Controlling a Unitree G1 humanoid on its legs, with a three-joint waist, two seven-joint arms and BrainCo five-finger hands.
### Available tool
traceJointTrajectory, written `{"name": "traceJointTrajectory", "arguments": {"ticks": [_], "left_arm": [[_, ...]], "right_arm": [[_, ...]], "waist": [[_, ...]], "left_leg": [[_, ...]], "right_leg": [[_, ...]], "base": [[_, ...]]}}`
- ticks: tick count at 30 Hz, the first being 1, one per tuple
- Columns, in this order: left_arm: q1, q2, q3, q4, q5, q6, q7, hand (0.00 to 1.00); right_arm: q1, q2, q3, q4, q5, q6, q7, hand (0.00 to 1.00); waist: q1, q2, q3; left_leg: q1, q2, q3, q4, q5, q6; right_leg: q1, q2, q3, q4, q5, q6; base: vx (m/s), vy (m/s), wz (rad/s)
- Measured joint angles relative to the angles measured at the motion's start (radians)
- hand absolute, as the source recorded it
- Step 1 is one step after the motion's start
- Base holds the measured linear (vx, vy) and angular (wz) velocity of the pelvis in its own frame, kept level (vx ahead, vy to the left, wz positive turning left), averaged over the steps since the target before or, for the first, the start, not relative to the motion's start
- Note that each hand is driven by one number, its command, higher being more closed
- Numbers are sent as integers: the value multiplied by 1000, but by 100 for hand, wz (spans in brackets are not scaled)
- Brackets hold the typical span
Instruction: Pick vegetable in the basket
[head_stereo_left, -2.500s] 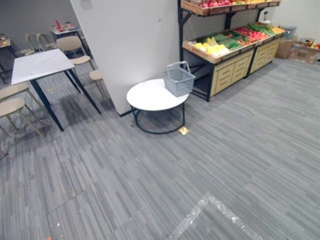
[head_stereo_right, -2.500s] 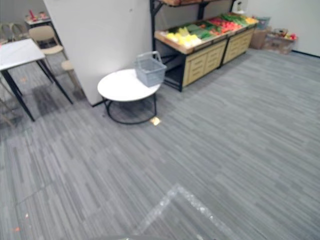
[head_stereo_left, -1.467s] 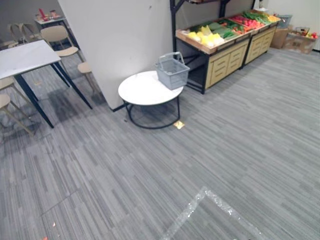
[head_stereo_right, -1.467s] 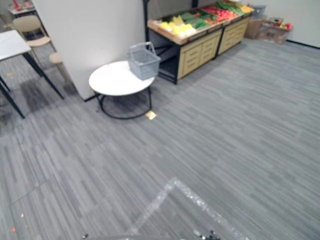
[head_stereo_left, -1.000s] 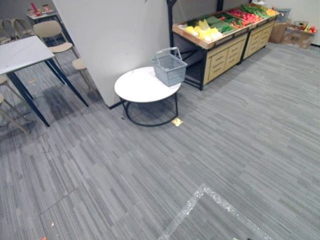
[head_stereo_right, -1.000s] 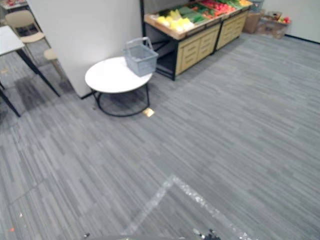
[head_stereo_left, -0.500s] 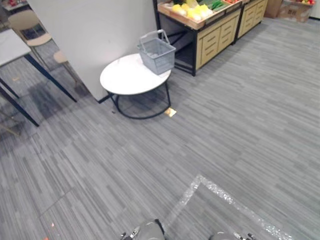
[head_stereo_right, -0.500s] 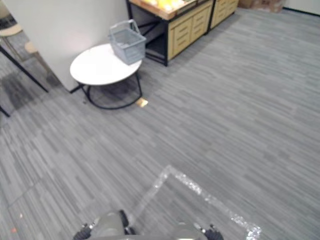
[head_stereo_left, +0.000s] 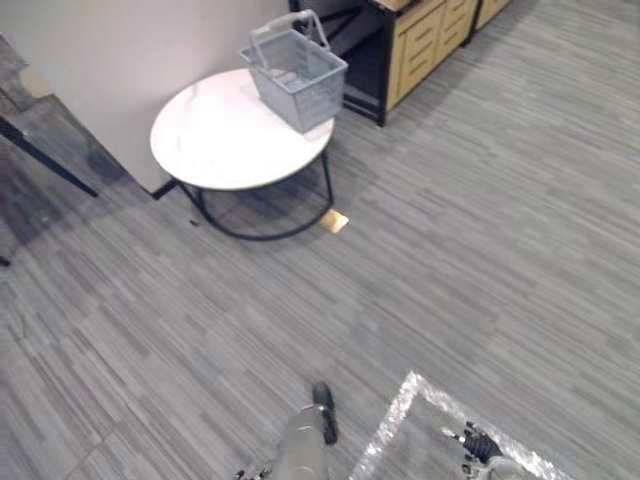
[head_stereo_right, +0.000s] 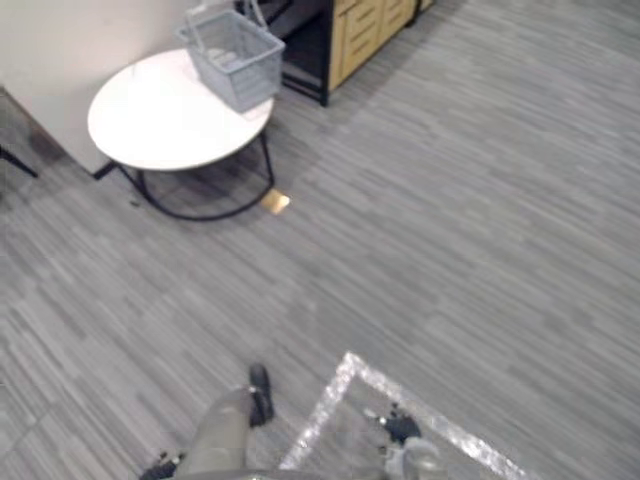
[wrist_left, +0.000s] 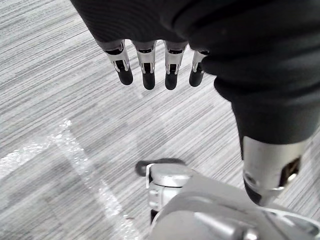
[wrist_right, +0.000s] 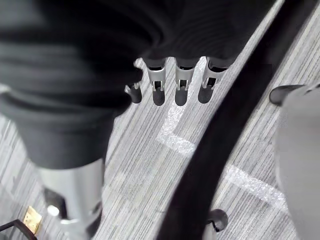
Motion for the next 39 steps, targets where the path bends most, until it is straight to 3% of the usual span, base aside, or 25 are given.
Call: {"name": "traceJointTrajectory", "arguments": {"ticks": [1,2,3,4,6,8,10,12,14,15,16,17,18,20,22,23,24,25,27,30,32,34,35,36,39], "left_arm": [[0,2,-10,0,4,5,0,0],[-6,11,-37,-3,4,15,1,0],[-12,17,-49,-4,4,20,1,0],[-27,22,-62,-8,4,21,1,0],[-53,25,-94,-28,1,20,6,0],[-92,27,-106,-61,-11,12,14,0],[-127,9,-109,-82,-17,4,20,0],[-162,-9,-116,-92,-18,-14,20,0],[-157,-38,-107,-78,-18,-13,20,0],[-162,-61,-87,-55,-17,-13,20,0],[-170,-69,-77,-46,-17,-12,20,0],[-170,-84,-76,-35,-17,-11,18,0],[-164,-93,-67,-23,-15,-12,16,0],[-163,-93,-48,-17,-15,-12,16,0],[-161,-89,-41,-12,-15,-10,12,0],[-159,-85,-31,-6,-15,-4,8,0],[-157,-83,-25,-2,-16,-1,6,0],[-154,-83,-3,0,-19,-1,2,0],[-153,-82,29,-4,-22,-3,0,0],[-153,-81,40,-17,-56,-11,-2,0],[-153,-82,40,-22,-56,-11,0,0],[-147,-88,47,-21,-57,-10,1,0],[-147,-96,76,-24,-56,-9,0,0],[-145,-92,89,-47,-55,-9,2,0],[-151,-76,117,-64,-56,-9,1,0]], "right_arm": [[10,2,0,-1,0,0,1,0],[13,9,-10,-11,7,-1,5,0],[14,9,-9,-23,5,-3,7,0],[14,6,-9,-39,5,-8,7,0],[18,-4,-10,-60,3,-19,1,0],[18,-5,-11,-78,6,-27,0,0],[18,-4,-19,-100,11,-29,-3,0],[17,3,-41,-99,12,-28,-11,0],[18,4,-65,-100,12,-19,-11,0],[16,-5,-89,-99,11,-14,-12,0],[16,-10,-89,-98,10,-11,-12,0],[23,-30,-89,-97,9,-4,-11,0],[25,-35,-90,-91,9,1,-12,0],[37,-35,-91,-71,10,1,-11,0],[46,-47,-90,-55,9,3,-11,0],[59,-47,-85,-55,8,4,-12,0],[63,-48,-74,-55,7,4,-11,0],[64,-54,-65,-54,0,5,-11,0],[54,-53,-53,-52,0,5,-11,0],[23,-52,-45,-30,1,5,-12,0],[4,-42,-41,-29,0,4,-13,0],[7,-36,-36,-38,-1,3,-14,0],[17,-25,-35,-41,-4,2,-16,0],[19,-4,-14,-41,-12,2,-14,0],[4,21,2,-32,-18,3,-11,0]], "waist": [[-9,1,-2],[-25,-8,-1],[-29,-11,0],[-35,-10,1],[-46,8,12],[-69,10,14],[-84,17,17],[-75,13,22],[-78,19,24],[-80,28,30],[-80,43,37],[-80,76,36],[-78,86,40],[-79,89,38],[-86,103,35],[-85,101,37],[-84,96,39],[-80,101,38],[-77,100,38],[-59,101,38],[-49,101,37],[-44,110,32],[-33,106,17],[-23,61,1],[-14,47,-2]], "left_leg": [[68,-22,7,-30,-34,15],[129,-44,9,-66,-52,27],[163,-53,9,-84,-57,29],[239,-65,14,-130,-59,32],[369,-73,19,-210,-59,32],[471,-71,12,-252,-63,31],[493,-59,-5,-264,-91,5],[514,-47,-8,-270,-134,-41],[550,-21,-21,-271,-186,-98],[580,3,-40,-282,-214,-131],[589,20,-50,-286,-222,-130],[600,39,-75,-292,-228,-108],[603,56,-108,-238,-191,-122],[562,81,-142,-94,-161,-133],[446,136,-193,194,-79,-210],[382,172,-198,355,51,-248],[351,190,-191,429,87,-248],[287,229,-147,559,59,-236],[201,245,-67,627,-14,-206],[114,225,68,406,-69,-195],[110,147,81,-5,2,-148],[119,123,79,-249,114,-118],[122,115,108,-219,184,-59],[99,96,138,-159,132,-29],[29,130,159,64,3,7]], "right_leg": [[-71,-31,15,166,186,-13],[-159,-54,21,374,209,-14],[-208,-58,21,476,177,-26],[-288,-50,4,621,77,-49],[-344,-31,-99,670,-68,-95],[-396,-14,-271,514,-179,-122],[-432,6,-352,267,-169,-117],[-457,32,-363,-35,-100,-106],[-463,59,-301,-275,42,-79],[-467,82,-270,-232,120,-79],[-480,91,-265,-181,116,-87],[-519,108,-265,-65,28,-119],[-538,113,-254,40,-65,-142],[-508,119,-265,75,-124,-145],[-445,117,-301,90,-169,-151],[-391,117,-318,92,-199,-156],[-364,116,-325,86,-213,-158],[-307,121,-334,59,-236,-165],[-220,126,-353,-10,-241,-157],[-104,137,-379,-127,-215,-115],[-34,140,-383,-194,-204,-73],[16,141,-385,-224,-213,-20],[51,125,-390,-243,-216,-1],[62,102,-394,-278,-203,-3],[127,105,-392,-370,-87,26]], "base": [[495,259,13],[487,231,14],[468,176,4],[452,148,-10],[466,117,-10],[440,0,11],[276,-118,32],[309,-195,22],[422,-306,7],[542,-399,10],[447,-326,12],[532,-368,-1],[356,-235,-5],[454,-352,2],[471,-294,24],[426,-148,26],[428,-94,31],[410,-65,28],[391,-37,24],[354,78,0],[373,201,-16],[450,326,-8],[606,365,3],[435,210,4],[360,174,14]]}}
